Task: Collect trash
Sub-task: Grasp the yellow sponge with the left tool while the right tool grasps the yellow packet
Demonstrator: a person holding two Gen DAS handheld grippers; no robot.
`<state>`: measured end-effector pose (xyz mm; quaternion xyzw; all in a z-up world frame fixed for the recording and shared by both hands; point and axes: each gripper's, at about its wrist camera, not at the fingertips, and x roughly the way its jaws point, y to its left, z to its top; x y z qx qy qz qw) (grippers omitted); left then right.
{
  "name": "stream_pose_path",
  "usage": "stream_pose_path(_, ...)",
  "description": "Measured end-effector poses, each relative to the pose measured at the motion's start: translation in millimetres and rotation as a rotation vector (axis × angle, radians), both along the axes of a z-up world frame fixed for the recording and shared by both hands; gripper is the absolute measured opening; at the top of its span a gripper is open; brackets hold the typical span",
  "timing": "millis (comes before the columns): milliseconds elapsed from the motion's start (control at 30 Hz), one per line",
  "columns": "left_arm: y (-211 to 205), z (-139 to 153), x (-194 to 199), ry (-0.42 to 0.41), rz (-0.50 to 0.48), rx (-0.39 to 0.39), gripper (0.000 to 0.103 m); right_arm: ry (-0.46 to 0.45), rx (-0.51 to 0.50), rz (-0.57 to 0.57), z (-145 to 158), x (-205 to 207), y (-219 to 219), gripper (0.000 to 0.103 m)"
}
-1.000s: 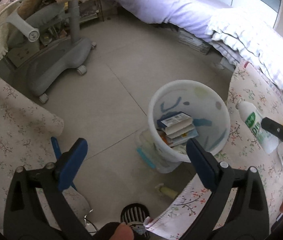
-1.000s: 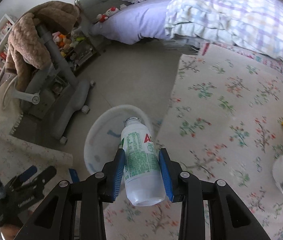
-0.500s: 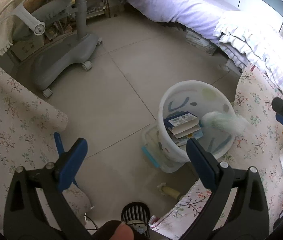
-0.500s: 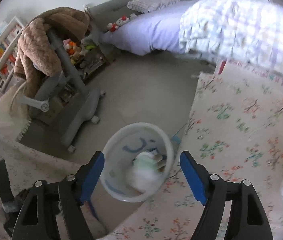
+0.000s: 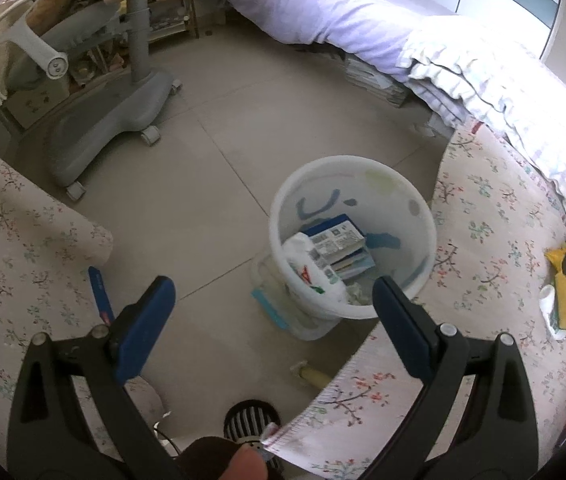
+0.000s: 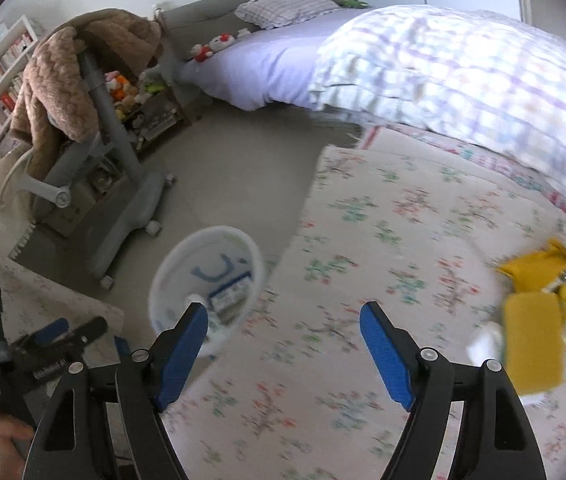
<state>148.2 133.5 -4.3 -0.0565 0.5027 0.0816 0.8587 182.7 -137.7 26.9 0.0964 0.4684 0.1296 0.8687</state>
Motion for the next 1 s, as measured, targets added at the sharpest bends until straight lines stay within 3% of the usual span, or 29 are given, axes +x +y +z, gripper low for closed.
stream_pose_path(433, -62.4, -0.9, 2.4, 0.025, -0.099, -0.031, 0.099, 0.031, -0.019, -0.128, -11.8, -39.4, -100.7, 0.080)
stream_pose_path(767, -140.3, 2.5, 3.1, 0.029, -0.217, -0.041, 0.099, 0.075, 0.061, -0.256, -17.1, -56.2, -171.1, 0.080)
stream_pose_path(1000, -190.4, 0.3, 6.0, 0.032, -0.279, -0.061, 0.099, 0.080, 0.052, -0.298, -17.6, -69.3, -205.1, 0.080)
